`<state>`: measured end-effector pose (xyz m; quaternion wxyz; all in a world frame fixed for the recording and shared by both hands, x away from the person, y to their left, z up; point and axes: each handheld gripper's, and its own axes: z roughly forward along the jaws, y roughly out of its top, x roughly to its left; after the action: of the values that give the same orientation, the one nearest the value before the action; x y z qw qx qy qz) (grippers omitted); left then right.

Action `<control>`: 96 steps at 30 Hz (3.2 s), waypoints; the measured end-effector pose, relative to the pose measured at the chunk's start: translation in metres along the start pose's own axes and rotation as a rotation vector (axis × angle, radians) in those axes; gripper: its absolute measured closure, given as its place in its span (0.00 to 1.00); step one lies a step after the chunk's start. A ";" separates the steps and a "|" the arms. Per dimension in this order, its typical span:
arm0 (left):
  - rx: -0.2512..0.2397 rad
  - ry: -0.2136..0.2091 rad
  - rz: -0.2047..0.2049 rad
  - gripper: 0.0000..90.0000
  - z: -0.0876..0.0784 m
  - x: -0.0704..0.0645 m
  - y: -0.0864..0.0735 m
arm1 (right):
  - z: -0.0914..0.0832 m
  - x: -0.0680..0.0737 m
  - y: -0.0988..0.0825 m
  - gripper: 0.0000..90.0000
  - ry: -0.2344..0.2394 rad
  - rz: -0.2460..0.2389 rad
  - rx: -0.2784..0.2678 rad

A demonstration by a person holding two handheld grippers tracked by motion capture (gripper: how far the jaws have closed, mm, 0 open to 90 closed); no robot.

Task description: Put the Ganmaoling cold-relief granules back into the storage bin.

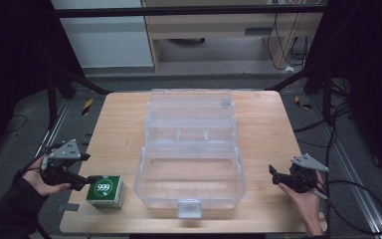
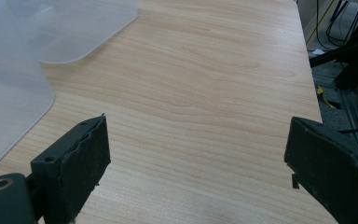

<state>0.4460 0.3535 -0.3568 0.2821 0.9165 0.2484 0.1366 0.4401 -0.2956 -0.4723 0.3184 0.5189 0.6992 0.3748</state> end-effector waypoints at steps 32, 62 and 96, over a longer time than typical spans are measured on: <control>0.250 -0.099 0.261 0.08 0.037 -0.025 0.005 | 0.005 0.002 -0.003 0.06 0.008 -0.039 0.046; 0.296 -0.188 0.308 0.05 0.069 -0.021 0.006 | 0.009 0.004 -0.004 0.03 0.019 -0.064 0.086; 0.345 -0.234 0.299 0.16 0.086 -0.018 -0.004 | 0.012 0.004 -0.005 0.03 0.030 -0.072 0.113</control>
<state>0.4631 0.3086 -0.4301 0.1250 0.9872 0.0955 0.0252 0.4463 -0.2903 -0.4833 0.2914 0.5050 0.7419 0.3310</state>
